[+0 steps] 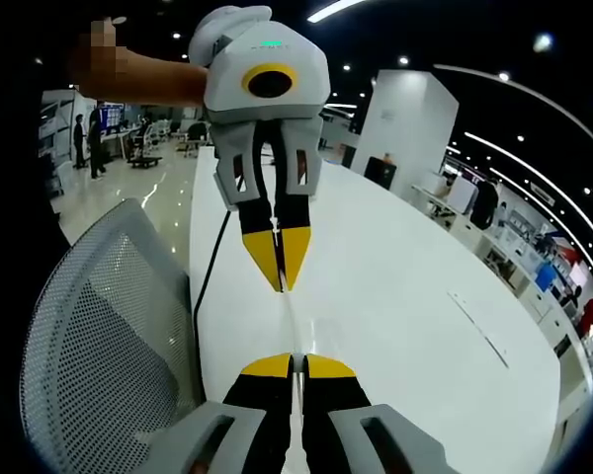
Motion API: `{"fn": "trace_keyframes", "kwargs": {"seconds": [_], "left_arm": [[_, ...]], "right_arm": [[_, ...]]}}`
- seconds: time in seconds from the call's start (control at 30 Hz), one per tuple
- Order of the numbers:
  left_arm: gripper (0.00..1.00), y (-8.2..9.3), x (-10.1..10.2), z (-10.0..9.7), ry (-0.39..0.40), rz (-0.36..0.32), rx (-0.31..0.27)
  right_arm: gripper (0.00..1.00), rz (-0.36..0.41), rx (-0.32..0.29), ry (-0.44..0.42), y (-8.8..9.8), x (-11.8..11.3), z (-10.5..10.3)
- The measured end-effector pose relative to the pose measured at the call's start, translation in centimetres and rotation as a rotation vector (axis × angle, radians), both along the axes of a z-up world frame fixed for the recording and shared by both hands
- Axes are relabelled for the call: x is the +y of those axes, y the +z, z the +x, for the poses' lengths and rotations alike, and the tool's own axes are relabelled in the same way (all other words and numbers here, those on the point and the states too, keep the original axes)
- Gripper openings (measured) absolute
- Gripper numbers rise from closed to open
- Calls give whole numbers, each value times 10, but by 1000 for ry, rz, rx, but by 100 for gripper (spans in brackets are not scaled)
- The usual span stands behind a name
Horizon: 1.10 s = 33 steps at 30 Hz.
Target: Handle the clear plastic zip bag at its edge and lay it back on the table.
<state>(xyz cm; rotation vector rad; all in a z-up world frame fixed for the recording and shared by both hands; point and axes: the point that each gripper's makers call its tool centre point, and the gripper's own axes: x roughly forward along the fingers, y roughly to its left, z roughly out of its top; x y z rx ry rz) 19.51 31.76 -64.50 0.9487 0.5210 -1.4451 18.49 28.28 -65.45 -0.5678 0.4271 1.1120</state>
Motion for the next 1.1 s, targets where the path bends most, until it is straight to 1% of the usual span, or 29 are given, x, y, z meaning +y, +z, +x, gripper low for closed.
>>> {"fn": "trace_keyframes", "kwargs": {"seconds": [0.5,1.1], "left_arm": [[0,-1,2,0,7,0,4],[0,1,4,1,15,3,2]], "right_arm": [[0,4,4,-1,-1,2,0],[0,0,4,-5,-3,-2,1]]}}
